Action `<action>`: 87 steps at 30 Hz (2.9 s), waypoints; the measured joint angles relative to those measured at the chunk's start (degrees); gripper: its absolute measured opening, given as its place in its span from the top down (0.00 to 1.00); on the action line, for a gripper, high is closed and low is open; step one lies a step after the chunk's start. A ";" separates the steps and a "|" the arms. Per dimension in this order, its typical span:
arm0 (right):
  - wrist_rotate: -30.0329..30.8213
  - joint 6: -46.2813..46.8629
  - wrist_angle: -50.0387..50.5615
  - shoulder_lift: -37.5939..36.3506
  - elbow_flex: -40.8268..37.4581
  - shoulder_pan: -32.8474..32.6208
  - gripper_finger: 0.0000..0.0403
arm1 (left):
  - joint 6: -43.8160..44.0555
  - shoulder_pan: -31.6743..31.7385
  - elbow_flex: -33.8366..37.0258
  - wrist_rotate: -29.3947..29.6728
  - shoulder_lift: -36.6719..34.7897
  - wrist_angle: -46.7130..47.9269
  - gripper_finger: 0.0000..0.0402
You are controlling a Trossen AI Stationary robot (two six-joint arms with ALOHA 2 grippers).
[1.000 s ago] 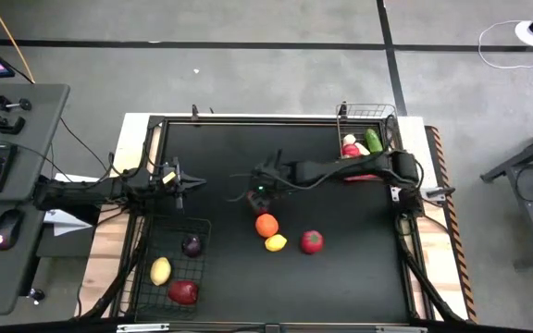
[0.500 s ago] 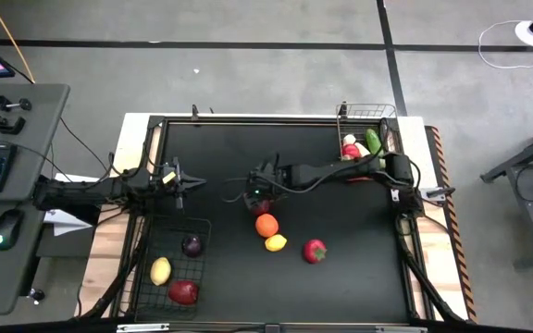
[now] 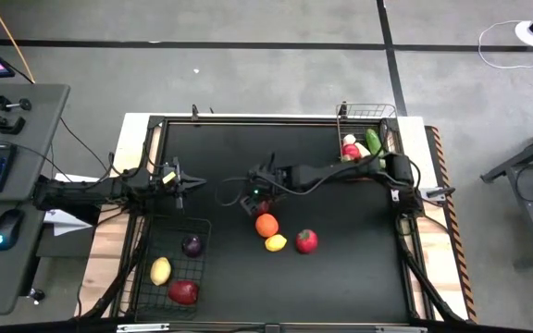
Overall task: Sort produce into baskets
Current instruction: Put the apple into the left wire basket
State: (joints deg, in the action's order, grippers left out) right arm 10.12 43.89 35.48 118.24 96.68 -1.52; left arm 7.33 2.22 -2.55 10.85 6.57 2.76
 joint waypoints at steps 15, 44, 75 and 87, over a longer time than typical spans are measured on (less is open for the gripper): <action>4.52 6.10 2.11 -0.21 0.00 -0.47 0.02 | 0.00 0.02 0.00 0.00 0.02 0.00 1.00; 7.82 12.83 0.87 10.88 0.09 -1.51 0.02 | 0.00 0.01 0.01 0.01 0.01 0.00 1.00; -2.67 -31.47 -21.66 9.43 30.80 -9.73 0.16 | 0.00 0.00 0.02 0.07 0.02 0.02 1.00; -7.41 -32.00 -46.71 24.83 30.62 -14.03 0.16 | 0.00 0.02 0.02 0.20 0.02 0.00 1.00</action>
State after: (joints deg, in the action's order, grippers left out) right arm 2.71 11.89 -11.23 143.07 127.31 -15.56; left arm 7.33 2.24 -2.52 11.05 6.59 2.76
